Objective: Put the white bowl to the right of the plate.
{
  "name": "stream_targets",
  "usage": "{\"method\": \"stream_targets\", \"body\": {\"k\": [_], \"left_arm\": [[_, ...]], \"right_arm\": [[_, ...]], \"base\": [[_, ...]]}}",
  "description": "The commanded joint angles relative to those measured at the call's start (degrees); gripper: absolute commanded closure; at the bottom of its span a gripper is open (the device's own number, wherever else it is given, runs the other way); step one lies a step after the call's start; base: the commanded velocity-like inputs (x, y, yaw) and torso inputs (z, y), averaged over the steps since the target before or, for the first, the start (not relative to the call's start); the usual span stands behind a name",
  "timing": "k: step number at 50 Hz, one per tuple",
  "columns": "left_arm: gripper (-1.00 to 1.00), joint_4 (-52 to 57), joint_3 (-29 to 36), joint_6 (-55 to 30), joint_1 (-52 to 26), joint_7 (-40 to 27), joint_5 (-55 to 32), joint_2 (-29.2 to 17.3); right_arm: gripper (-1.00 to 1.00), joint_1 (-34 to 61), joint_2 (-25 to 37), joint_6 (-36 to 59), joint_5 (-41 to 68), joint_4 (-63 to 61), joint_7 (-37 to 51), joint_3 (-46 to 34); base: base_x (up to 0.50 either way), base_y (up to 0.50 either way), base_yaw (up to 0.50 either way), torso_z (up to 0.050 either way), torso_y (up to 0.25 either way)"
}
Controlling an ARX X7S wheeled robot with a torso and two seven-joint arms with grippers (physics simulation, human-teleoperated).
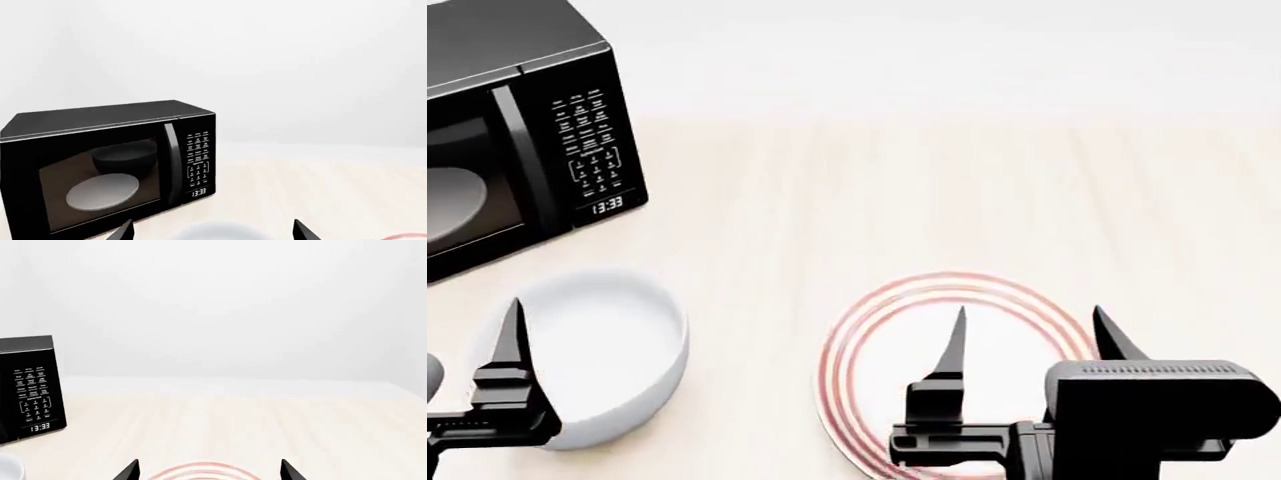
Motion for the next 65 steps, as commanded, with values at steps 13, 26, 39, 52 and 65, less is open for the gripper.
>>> {"method": "stream_targets", "body": {"k": [13, 26, 39, 52, 65], "left_arm": [[-1.00, -0.11, 0.08, 0.24, 0.20, -0.72, -1.14, -0.63], [-1.00, -0.89, -1.28, -0.71, -0.38, -3.05, -0.58, -1.03], [-1.00, 0.55, -3.21, -5.89, -1.33, -9.23, 2.66, -1.71], [-1.00, -2.89, -10.93, -1.88, 2.92, -11.07, 3.47, -3.31], [-1.00, -5.14, -16.58, 3.13, 7.47, -13.07, 4.91, -4.18]], "right_arm": [[-1.00, 0.11, 0.69, -0.01, 2.09, 0.30, 0.93, 0.39], [-1.00, 9.25, 1.70, 24.76, -2.20, -2.39, 7.72, -5.62], [-1.00, 18.31, 3.79, 32.52, 3.21, -5.65, 1.16, -6.97], [-1.00, 34.20, 8.90, 44.10, 45.99, 3.78, 23.60, -1.55], [-1.00, 43.50, 7.67, 43.14, 67.94, 17.29, 45.81, -6.95]], "base": [[0.50, 0.01, 0.00, 0.000, 0.001], [0.14, 0.00, 0.00, 0.000, 0.001], [0.00, 0.00, 0.00, 0.000, 0.000], [0.00, 0.00, 0.00, 0.000, 0.000], [0.00, 0.00, 0.00, 0.000, 0.000]]}}
